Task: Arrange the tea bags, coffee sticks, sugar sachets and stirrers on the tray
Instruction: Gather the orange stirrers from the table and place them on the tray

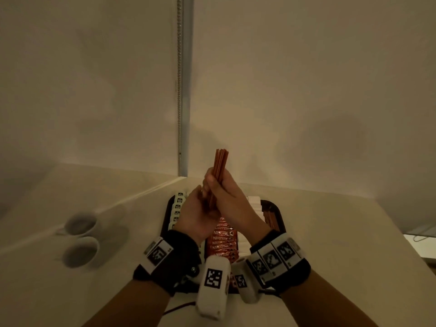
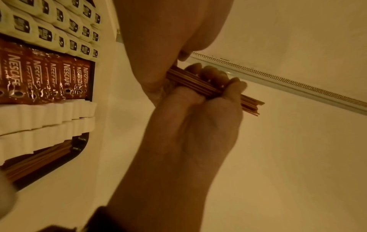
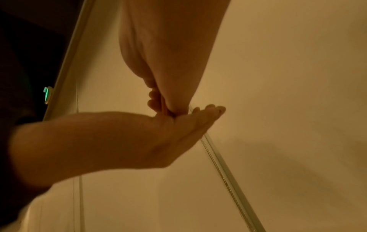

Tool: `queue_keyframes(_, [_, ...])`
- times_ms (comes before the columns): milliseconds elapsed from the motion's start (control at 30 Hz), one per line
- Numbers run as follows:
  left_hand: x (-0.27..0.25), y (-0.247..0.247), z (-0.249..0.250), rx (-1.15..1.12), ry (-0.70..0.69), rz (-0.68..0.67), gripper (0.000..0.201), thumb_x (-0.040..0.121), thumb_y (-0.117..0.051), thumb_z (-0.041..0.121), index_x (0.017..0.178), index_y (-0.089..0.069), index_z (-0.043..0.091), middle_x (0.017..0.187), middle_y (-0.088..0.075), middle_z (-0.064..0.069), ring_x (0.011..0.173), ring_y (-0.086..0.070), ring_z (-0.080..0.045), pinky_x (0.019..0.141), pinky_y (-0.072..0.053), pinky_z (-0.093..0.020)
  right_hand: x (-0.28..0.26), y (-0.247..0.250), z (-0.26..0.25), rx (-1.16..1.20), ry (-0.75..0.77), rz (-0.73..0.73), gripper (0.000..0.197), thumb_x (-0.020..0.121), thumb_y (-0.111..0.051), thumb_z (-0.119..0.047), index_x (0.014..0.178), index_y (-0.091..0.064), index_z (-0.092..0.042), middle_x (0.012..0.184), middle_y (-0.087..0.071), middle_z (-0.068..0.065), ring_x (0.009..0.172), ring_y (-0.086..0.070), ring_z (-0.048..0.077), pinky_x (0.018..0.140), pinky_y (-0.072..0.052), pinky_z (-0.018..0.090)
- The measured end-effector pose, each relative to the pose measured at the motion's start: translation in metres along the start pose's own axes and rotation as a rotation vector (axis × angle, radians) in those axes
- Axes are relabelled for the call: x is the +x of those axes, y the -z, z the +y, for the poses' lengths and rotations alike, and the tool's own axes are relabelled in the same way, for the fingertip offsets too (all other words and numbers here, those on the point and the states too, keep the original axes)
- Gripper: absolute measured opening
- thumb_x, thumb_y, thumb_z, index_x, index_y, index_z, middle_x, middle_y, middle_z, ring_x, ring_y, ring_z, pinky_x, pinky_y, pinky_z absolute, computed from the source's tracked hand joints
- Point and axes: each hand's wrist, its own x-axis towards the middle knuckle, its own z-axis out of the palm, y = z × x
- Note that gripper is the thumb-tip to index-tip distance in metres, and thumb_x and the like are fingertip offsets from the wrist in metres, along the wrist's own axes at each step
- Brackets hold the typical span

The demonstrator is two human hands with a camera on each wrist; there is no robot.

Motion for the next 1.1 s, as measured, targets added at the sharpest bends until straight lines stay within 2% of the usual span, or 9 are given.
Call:
queue_keyframes(133, [-0.010, 0.002, 0.008, 0.029, -0.047, -0.062, 0.039, 0.099, -0.039, 0.036, 0.092, -0.065, 0.007, 0.086, -0.066, -0.007, 0.090, -0.065, -0.016, 0.086, -0.047, -0.032, -0.006, -0.009, 0.000, -0.032, -0.057, -0.003, 0.016, 0.100, -0.039, -0.024, 0.095, -0.051, -0.015, 0.072, -0.049, -0.005, 0.075, -0.050, 0.014, 0.077, -0.042, 0.031])
queue_keyframes(300, [-0.024, 0.002, 0.031, 0.606, -0.386, -0.212, 0.040, 0.090, -0.045, 0.045, 0.114, -0.065, 0.021, 0.105, -0.068, 0.009, 0.082, -0.064, 0.000, 0.066, -0.052, -0.021, -0.010, -0.010, -0.001, 0.068, -0.244, -0.108, 0.033, 0.101, -0.036, -0.024, 0.133, -0.044, -0.020, 0.075, -0.049, -0.003, 0.063, -0.048, 0.005, 0.060, -0.043, 0.023])
queue_keyframes(400, [-0.025, 0.002, 0.039, 0.757, -0.358, -0.210, 0.026, 0.098, -0.042, 0.030, 0.095, -0.068, 0.025, 0.110, -0.070, 0.010, 0.093, -0.066, -0.003, 0.074, -0.055, -0.024, -0.012, -0.009, -0.007, 0.176, -0.379, -0.192, 0.021, 0.101, -0.036, -0.023, 0.117, -0.050, -0.019, 0.068, -0.042, -0.002, 0.058, -0.040, 0.007, 0.056, -0.036, 0.022])
queue_keyframes(467, [-0.023, 0.005, 0.039, 0.703, -0.351, -0.184, 0.037, 0.101, -0.037, 0.028, 0.081, -0.068, 0.028, 0.112, -0.070, 0.004, 0.099, -0.066, -0.013, 0.079, -0.054, -0.028, -0.011, 0.000, -0.013, -0.049, -0.413, -0.299, 0.022, 0.100, -0.040, -0.027, 0.109, -0.051, -0.012, 0.072, -0.051, 0.000, 0.063, -0.050, 0.011, 0.061, -0.044, 0.025])
queue_keyframes(600, [-0.017, 0.011, 0.041, 0.414, -0.267, -0.104, 0.029, 0.102, -0.036, 0.024, 0.083, -0.056, 0.014, 0.088, -0.072, -0.005, 0.098, -0.064, -0.025, 0.084, -0.053, -0.032, -0.004, 0.026, -0.028, -0.863, -0.246, -0.357, 0.065, 0.082, -0.061, -0.052, 0.131, -0.041, -0.014, 0.120, -0.057, 0.003, 0.105, -0.056, 0.011, 0.090, -0.049, 0.031])
queue_keyframes(667, [-0.021, 0.009, 0.045, 0.340, -0.112, -0.144, 0.026, 0.102, -0.036, 0.025, 0.082, -0.049, 0.012, 0.066, -0.059, -0.003, 0.073, -0.063, -0.026, 0.070, -0.052, -0.034, -0.001, 0.030, -0.038, -0.826, -0.043, -0.292, 0.104, 0.063, -0.076, -0.055, 0.145, -0.023, -0.019, 0.143, -0.036, 0.000, 0.128, -0.037, 0.010, 0.106, -0.035, 0.030])
queue_keyframes(767, [-0.026, 0.001, 0.046, 0.320, 0.042, -0.168, 0.023, 0.102, -0.038, 0.025, 0.086, -0.050, 0.012, 0.055, -0.043, 0.002, 0.046, -0.046, -0.012, 0.056, -0.043, -0.028, 0.004, 0.025, -0.038, -0.874, 0.115, -0.496, 0.137, 0.045, -0.085, -0.054, 0.150, -0.004, -0.020, 0.154, -0.004, -0.004, 0.142, -0.010, 0.013, 0.115, -0.020, 0.025])
queue_keyframes(900, [-0.026, -0.005, 0.043, 0.338, 0.091, -0.146, 0.020, 0.099, -0.043, 0.021, 0.090, -0.056, 0.009, 0.054, -0.041, 0.001, 0.043, -0.039, -0.009, 0.048, -0.039, -0.023, 0.007, 0.022, -0.034, -0.955, 0.101, -0.608, 0.138, 0.046, -0.089, -0.048, 0.150, -0.004, -0.016, 0.149, 0.002, -0.005, 0.133, -0.030, 0.019, 0.105, -0.040, 0.026])
queue_keyframes(1100, [-0.027, -0.004, 0.044, 0.310, 0.119, -0.154, 0.029, 0.100, -0.041, 0.018, 0.076, -0.056, 0.011, 0.053, -0.044, 0.001, 0.044, -0.040, -0.008, 0.050, -0.040, -0.023, 0.007, 0.023, -0.026, -0.946, 0.197, -0.563, 0.125, 0.050, -0.090, -0.040, 0.146, -0.017, -0.005, 0.142, -0.009, 0.001, 0.121, -0.038, 0.016, 0.095, -0.045, 0.016])
